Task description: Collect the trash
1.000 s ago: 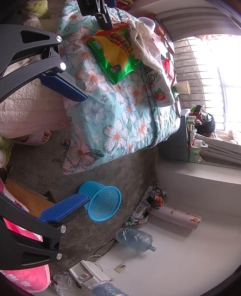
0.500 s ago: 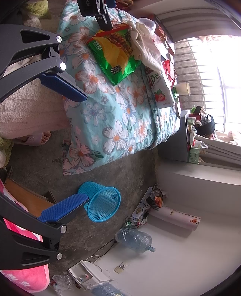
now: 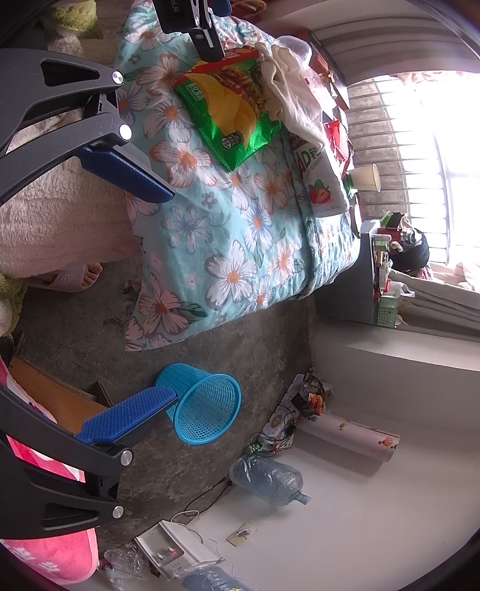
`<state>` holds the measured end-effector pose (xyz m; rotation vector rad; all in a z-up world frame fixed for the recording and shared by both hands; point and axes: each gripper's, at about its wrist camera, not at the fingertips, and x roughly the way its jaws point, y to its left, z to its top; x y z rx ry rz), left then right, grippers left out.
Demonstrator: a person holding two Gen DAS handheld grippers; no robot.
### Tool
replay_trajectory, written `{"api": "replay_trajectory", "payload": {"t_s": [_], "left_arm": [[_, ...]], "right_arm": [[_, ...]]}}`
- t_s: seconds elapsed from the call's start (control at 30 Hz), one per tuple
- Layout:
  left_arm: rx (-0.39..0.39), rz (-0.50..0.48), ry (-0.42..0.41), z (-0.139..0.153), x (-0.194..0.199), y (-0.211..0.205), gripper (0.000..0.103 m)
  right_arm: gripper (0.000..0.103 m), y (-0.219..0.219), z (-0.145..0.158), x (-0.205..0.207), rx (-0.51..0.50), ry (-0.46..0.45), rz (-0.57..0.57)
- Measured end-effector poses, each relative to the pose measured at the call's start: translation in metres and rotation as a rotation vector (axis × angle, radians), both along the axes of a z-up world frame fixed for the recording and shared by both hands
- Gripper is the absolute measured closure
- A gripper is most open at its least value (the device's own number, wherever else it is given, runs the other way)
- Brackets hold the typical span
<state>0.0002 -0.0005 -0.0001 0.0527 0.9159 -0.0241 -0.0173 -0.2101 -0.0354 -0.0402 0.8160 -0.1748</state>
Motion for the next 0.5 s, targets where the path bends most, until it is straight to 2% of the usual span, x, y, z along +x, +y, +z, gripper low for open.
{"api": "replay_trajectory", "payload": {"t_s": [0.5], "left_arm": [[0.0,-0.002,0.005,-0.0049,-0.0016,0.0038,0.009]], "right_arm": [[0.006,0.0042,0.0004,-0.0016,-0.001,-0.001,-0.002]]}}
